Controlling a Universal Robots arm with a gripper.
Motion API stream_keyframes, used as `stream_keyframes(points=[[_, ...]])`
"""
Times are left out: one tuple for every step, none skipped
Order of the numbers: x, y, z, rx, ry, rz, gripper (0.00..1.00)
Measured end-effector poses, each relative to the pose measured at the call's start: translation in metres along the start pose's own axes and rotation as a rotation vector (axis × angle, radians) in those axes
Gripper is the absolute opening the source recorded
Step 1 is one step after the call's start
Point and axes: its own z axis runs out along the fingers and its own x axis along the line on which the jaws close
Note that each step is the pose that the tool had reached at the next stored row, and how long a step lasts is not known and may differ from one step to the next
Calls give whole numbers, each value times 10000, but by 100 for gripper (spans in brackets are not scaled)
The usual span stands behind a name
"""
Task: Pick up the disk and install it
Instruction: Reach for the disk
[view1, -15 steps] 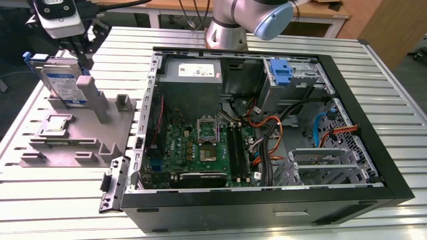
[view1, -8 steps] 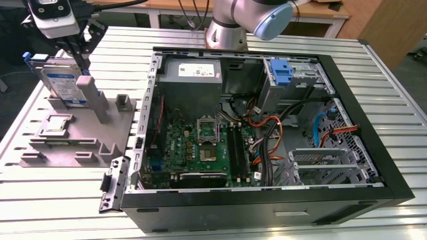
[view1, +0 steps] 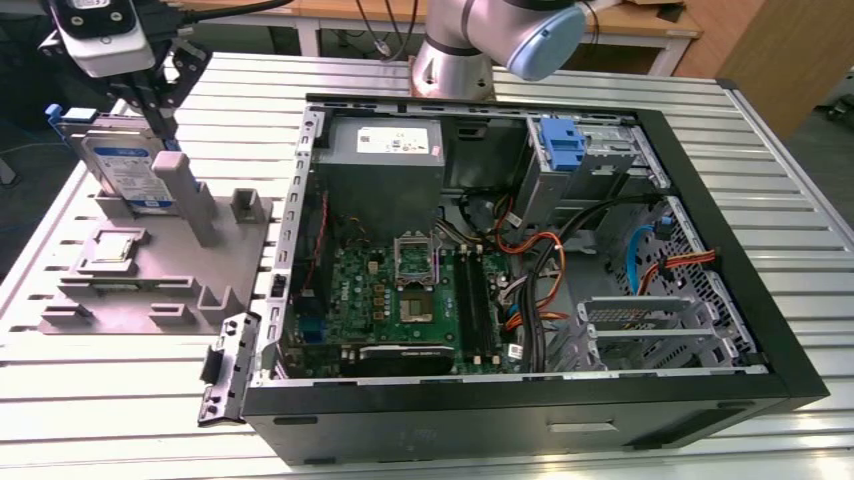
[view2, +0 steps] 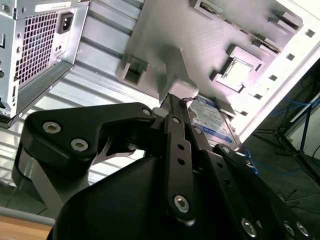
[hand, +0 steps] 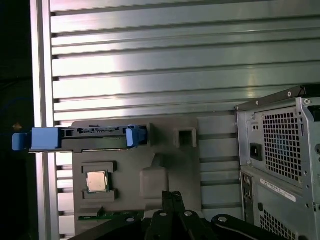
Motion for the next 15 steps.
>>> stream_keyframes(points=[[6,0,2,-1,-1,0,10],[11,0,2,0,0,0,10],[17,0,3,0,0,0,10],[25,0,4,-1,-1,0,10],[33,0,5,0,-1,0,10],[43,-1,6,-2,-2,-1,10],[52,-1,7,-1,-2,0,10],[61,-1,7,0,-1,0,10],[69,-1,8,0,-2,0,10],[78,-1,9,0,-1,0,10],[87,-1,9,-1,-2,0,10],[95,0,10,-1,-2,0,10],[102,1,11,0,-3,0,10],[110,1,11,0,-2,0,10],[117,2,12,0,-2,-1,10]])
